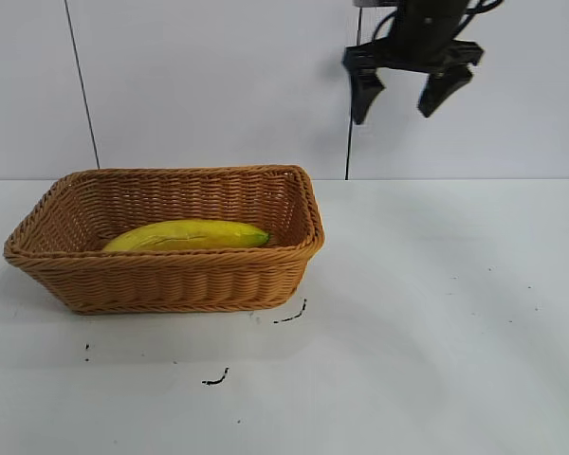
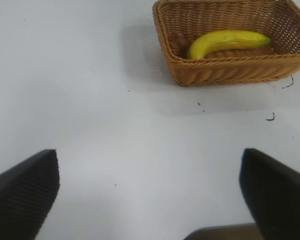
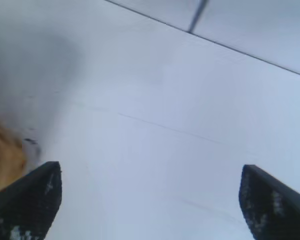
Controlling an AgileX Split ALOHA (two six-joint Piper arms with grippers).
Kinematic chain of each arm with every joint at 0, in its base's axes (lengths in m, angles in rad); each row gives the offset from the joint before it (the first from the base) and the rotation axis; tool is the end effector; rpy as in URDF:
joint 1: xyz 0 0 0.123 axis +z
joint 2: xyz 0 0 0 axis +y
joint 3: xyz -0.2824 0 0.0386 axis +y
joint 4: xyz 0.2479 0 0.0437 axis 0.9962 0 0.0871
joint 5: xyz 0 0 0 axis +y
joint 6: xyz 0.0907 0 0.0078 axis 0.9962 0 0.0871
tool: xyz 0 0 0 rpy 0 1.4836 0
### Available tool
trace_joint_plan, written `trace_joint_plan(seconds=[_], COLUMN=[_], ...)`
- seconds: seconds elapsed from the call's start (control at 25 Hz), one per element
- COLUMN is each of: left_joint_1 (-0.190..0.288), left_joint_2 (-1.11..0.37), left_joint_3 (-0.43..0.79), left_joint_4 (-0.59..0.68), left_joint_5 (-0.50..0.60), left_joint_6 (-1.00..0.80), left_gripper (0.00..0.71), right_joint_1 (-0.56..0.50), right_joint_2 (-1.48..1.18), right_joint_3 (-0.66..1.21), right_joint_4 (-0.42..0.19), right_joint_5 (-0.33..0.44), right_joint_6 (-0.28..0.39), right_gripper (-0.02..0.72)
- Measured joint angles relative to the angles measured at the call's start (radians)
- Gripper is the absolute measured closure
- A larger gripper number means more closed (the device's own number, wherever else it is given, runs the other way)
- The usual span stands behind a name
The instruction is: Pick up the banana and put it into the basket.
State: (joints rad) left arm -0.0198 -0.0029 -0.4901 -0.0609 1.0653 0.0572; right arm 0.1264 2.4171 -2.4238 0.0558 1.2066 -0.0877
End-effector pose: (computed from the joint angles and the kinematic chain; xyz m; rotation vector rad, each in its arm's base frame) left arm -0.0045 -0.0048 0.2742 0.0818 2.0531 -0.0498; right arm 0.5200 0.0709 0.2450 -0.2764 2.6691 0.0883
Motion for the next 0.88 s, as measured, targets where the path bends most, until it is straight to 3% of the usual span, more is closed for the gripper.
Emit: trace_joint_plan(seconds=[0.16, 0.4, 0.6, 0.88], left_joint_1=[0.0, 0.0, 0.0, 0.0], left_joint_2=[0.0, 0.0, 0.0, 0.0], left_joint_3=[0.0, 0.0, 0.0, 0.0], left_joint_4=[0.0, 0.0, 0.0, 0.0], left_joint_5=[0.0, 0.0, 0.0, 0.0], left_joint_6=[0.0, 0.0, 0.0, 0.0], left_gripper=[0.015, 0.015, 0.015, 0.015], right_joint_1=[-0.097, -0.135, -0.135, -0.135], right_joint_2=[0.0, -0.051, -0.17, -0.483], right_joint_3=[0.0, 0.097, 0.298, 0.733], right_joint_4=[-0.002, -0.003, 0.011, 0.017], right_joint_5=[0.005, 0.009, 0.008, 0.007], right_joint_6=[0.038, 0.049, 0.049, 0.049], right_gripper=[0.014, 0.014, 0.014, 0.014])
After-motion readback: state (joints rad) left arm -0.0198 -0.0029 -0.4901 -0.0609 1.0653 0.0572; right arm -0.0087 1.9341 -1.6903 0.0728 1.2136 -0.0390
